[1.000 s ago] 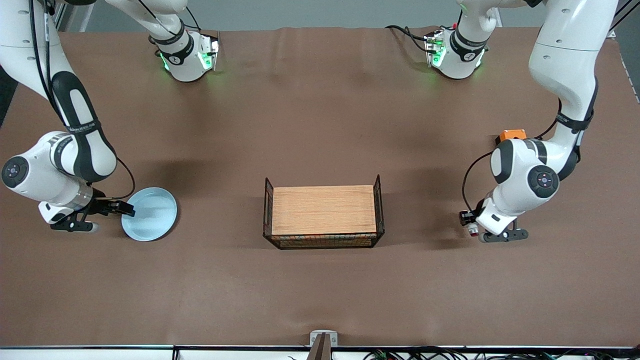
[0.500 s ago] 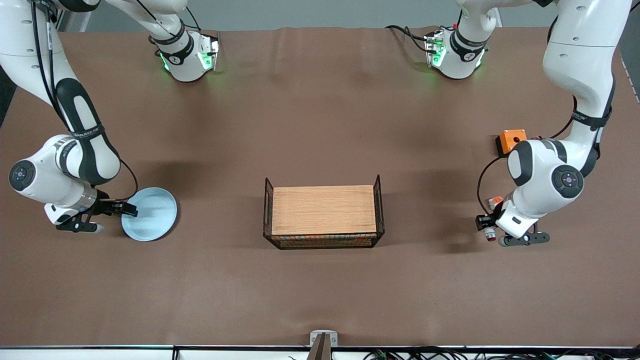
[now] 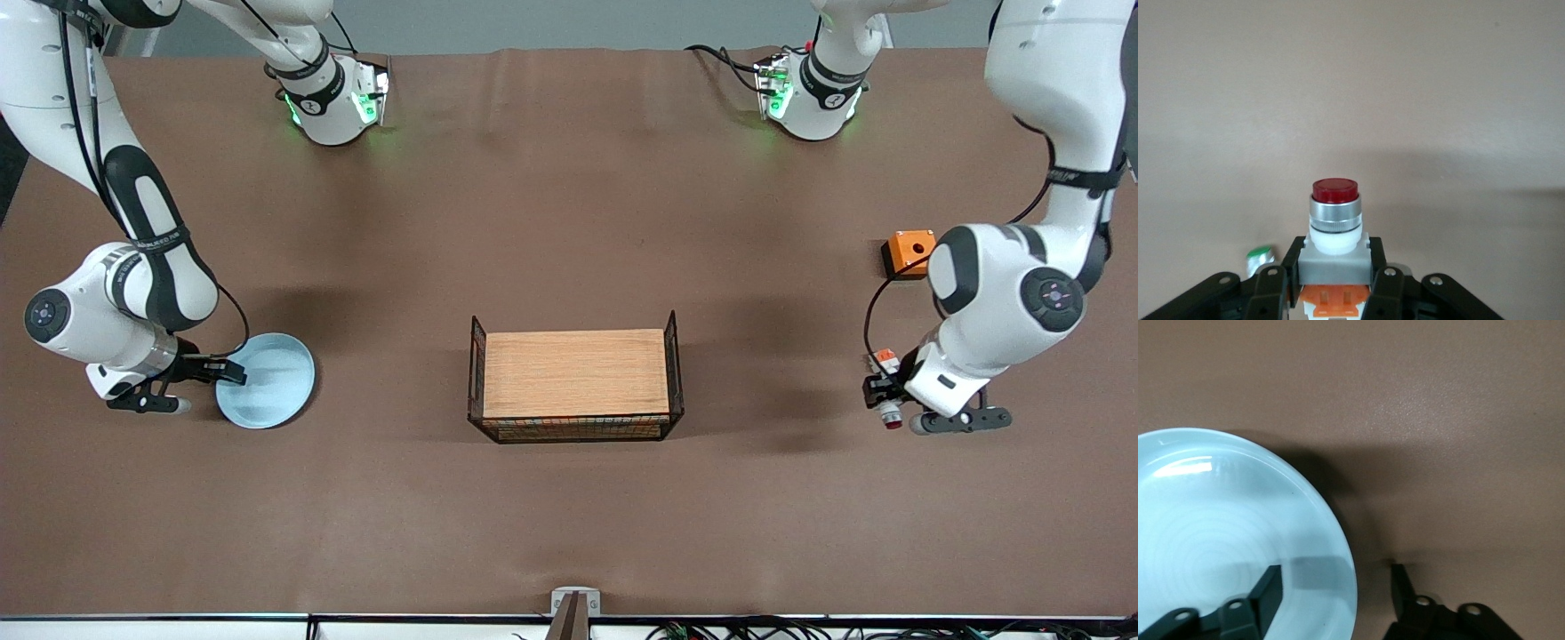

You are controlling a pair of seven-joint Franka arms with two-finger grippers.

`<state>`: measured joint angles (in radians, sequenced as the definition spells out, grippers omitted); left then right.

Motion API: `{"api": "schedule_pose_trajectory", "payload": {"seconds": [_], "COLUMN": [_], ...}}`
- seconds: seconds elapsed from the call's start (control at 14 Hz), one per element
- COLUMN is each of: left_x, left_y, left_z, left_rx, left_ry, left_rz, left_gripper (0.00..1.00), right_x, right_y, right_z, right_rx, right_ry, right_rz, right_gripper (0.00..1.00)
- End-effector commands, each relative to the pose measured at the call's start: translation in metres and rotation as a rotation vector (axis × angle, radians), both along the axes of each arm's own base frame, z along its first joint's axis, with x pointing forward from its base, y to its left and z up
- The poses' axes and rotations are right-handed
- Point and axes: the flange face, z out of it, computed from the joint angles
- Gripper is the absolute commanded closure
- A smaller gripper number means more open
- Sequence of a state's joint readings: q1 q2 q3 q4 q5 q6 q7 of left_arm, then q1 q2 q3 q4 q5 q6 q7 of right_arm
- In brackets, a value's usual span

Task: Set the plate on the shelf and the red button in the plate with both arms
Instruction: 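Lift the red button with the left gripper while the right gripper grips the plate rim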

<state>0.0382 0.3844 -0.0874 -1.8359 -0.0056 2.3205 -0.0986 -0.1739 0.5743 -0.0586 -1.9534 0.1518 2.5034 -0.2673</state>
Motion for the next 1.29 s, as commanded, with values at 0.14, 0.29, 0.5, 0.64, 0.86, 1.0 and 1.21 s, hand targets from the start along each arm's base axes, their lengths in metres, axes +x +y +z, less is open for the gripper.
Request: {"api": "schedule_pose_trajectory", "payload": {"seconds": [0.14, 0.29, 0.5, 0.64, 0.86, 1.0, 1.21], "left_x": [-0.005, -0.002, 0.003, 0.004, 0.002, 0.000, -0.001], "left_y": [-0.003, -0.006, -0.006, -0.001, -0.002, -0.007, -0.012], "left_z": [0.097, 0.120, 0.146, 0.151, 0.160, 0.159, 0.165], "left_rx": [-0.007, -0.009, -0.015, -0.016, -0.016, -0.015, -0.019], "left_ry": [0.088, 0.100, 0.060, 0.049, 0.039, 0.052, 0.045], "left_rz": [0.019, 0.016, 0.071, 0.079, 0.081, 0.093, 0.095], "left_gripper": [0.61, 0.61, 0.61, 0.61, 0.61, 0.61, 0.61], "right_x": [0.002, 0.003, 0.005, 0.008, 0.017, 0.022, 0.027], "right_y": [-0.003, -0.001, 0.000, 0.001, 0.006, 0.016, 0.045], "right_z": [-0.006, -0.005, -0.002, 0.005, 0.039, 0.078, 0.153], "right_rx": [0.018, 0.019, 0.018, 0.020, 0.042, 0.066, 0.078], "right_ry": [0.005, 0.005, -0.001, -0.004, 0.028, 0.071, 0.139], "right_rz": [-0.008, -0.007, -0.011, -0.026, -0.071, -0.119, -0.206], "right_gripper": [0.63, 0.83, 0.97, 0.97, 0.99, 0.99, 1.00]}}
